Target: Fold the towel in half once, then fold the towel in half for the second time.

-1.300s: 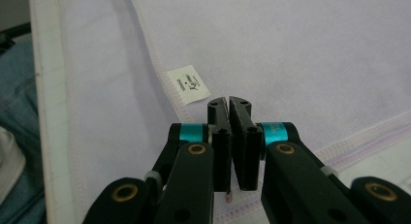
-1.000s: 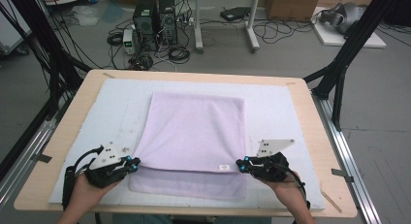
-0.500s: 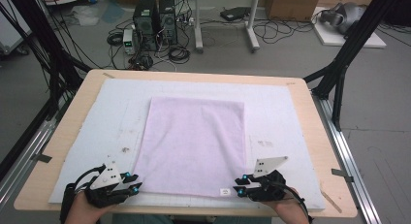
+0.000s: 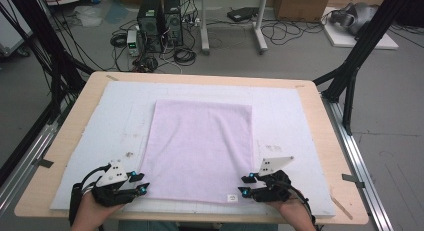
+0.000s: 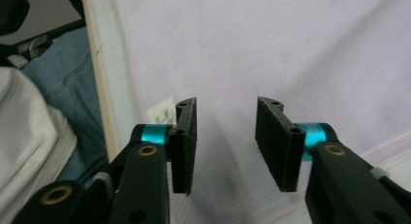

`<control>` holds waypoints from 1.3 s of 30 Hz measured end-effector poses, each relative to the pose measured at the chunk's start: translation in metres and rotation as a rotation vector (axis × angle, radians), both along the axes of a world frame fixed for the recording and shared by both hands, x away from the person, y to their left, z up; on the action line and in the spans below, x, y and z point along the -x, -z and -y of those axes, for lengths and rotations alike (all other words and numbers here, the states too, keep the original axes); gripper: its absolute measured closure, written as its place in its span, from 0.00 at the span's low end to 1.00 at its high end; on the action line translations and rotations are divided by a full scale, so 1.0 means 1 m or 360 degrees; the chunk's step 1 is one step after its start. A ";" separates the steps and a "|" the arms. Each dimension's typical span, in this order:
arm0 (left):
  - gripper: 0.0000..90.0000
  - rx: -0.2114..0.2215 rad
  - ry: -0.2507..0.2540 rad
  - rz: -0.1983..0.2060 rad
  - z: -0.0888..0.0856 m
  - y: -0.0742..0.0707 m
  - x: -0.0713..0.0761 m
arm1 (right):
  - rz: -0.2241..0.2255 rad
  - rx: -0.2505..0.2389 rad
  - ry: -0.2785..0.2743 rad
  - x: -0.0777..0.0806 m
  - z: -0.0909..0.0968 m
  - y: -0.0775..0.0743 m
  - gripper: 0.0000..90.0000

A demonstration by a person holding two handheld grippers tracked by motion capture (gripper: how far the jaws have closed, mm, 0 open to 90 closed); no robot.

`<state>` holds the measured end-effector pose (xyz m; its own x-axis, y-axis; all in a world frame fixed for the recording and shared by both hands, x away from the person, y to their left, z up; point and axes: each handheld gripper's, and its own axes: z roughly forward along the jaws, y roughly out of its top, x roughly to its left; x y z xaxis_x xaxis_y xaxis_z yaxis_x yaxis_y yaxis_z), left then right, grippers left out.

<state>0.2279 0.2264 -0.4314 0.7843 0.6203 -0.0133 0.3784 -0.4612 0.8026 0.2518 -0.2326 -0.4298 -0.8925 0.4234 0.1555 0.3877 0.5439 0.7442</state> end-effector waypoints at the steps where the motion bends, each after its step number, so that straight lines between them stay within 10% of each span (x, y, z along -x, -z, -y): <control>1: 0.66 0.0005 0.0006 0.0010 0.001 -0.003 -0.003 | 0.0013 -0.0005 0.0015 -0.003 0.000 -0.003 0.62; 20: 0.44 0.0110 -0.0109 0.0047 0.007 -0.031 -0.051 | 0.0156 -0.0034 0.0238 -0.061 -0.006 -0.033 0.37; 39: 0.44 0.0104 -0.0165 0.0116 0.006 -0.046 -0.070 | 0.0174 0.0003 0.0235 -0.076 -0.007 -0.039 0.36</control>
